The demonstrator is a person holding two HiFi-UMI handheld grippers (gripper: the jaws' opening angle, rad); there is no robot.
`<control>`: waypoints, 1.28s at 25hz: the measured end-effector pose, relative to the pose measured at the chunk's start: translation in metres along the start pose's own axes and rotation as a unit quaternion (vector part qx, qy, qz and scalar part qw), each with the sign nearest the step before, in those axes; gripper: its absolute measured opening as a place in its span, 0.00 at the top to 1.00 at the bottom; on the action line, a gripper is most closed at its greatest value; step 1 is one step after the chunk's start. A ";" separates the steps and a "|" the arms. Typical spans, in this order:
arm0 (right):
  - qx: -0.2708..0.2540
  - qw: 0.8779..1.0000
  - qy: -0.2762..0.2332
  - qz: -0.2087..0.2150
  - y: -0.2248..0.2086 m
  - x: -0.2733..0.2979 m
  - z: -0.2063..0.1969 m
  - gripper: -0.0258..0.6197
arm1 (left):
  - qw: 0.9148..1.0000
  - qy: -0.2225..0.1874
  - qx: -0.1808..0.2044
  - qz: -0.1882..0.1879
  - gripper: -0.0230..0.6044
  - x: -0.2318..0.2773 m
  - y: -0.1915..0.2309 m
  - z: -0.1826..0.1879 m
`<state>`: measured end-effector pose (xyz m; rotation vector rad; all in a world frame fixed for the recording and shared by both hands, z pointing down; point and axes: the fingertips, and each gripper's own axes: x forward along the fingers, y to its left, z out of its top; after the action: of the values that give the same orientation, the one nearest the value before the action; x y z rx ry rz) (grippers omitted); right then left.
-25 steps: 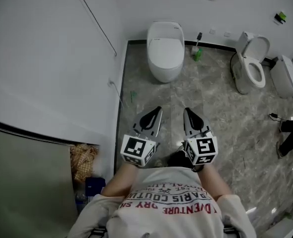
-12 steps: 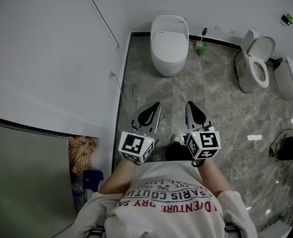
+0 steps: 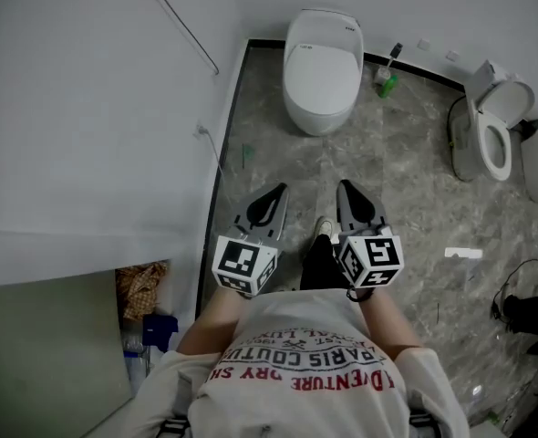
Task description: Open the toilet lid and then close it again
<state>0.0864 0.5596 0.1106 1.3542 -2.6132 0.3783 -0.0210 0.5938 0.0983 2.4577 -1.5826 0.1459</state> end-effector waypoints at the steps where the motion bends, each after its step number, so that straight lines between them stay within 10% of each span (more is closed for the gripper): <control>1: -0.003 1.000 0.002 0.004 -0.014 0.015 0.003 0.94 | 1.000 0.006 0.000 0.003 0.95 0.020 0.005 -0.001; 15: 0.030 0.996 0.069 0.041 -0.179 0.229 0.015 0.94 | 0.995 0.070 -0.049 0.046 0.95 0.268 0.098 -0.020; 32: 0.098 0.977 0.166 -0.089 -0.275 0.445 -0.114 0.94 | 0.969 0.190 -0.133 -0.084 0.95 0.462 0.238 -0.158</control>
<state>0.0619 0.0962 0.3779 1.4271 -2.2106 0.7772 -0.0397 0.1253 0.3736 2.1817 -1.1482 0.3308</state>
